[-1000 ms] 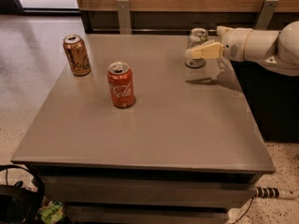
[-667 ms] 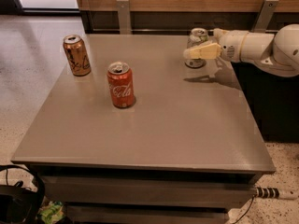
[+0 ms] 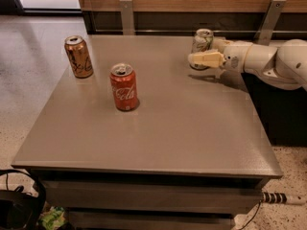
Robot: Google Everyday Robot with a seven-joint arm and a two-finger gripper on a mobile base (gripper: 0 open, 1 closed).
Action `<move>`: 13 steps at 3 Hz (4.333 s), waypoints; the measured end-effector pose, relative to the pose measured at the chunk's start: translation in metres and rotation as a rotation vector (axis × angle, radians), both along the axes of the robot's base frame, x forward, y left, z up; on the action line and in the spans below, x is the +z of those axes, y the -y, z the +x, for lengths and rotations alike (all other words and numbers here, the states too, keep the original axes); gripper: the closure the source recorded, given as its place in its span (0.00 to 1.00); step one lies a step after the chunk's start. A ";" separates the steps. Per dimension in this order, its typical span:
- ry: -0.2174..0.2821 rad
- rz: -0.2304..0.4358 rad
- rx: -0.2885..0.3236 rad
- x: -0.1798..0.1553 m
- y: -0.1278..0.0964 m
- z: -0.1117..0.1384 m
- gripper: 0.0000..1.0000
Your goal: Knock 7up can over
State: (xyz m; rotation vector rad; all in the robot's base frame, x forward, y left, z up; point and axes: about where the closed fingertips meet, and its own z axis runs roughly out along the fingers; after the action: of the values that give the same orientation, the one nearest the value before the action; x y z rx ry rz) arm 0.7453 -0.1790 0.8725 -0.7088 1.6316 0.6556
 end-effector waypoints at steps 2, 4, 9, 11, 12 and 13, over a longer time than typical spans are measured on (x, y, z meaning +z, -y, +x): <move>0.016 -0.001 0.012 -0.007 -0.007 0.000 0.75; 0.016 0.000 0.019 -0.007 -0.012 0.001 1.00; -0.155 -0.394 -0.101 0.052 0.041 -0.049 1.00; -0.245 -0.533 -0.108 0.051 0.052 -0.062 1.00; -0.301 -0.625 -0.088 0.035 0.050 -0.061 1.00; -0.349 -0.709 -0.065 0.018 0.049 -0.060 1.00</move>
Offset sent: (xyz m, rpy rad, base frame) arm -0.0003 0.0027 -0.0058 -0.0019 -0.0157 0.0054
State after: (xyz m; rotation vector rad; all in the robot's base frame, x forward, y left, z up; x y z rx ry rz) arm 0.6855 -0.2277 0.8905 -1.0801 2.2322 0.1331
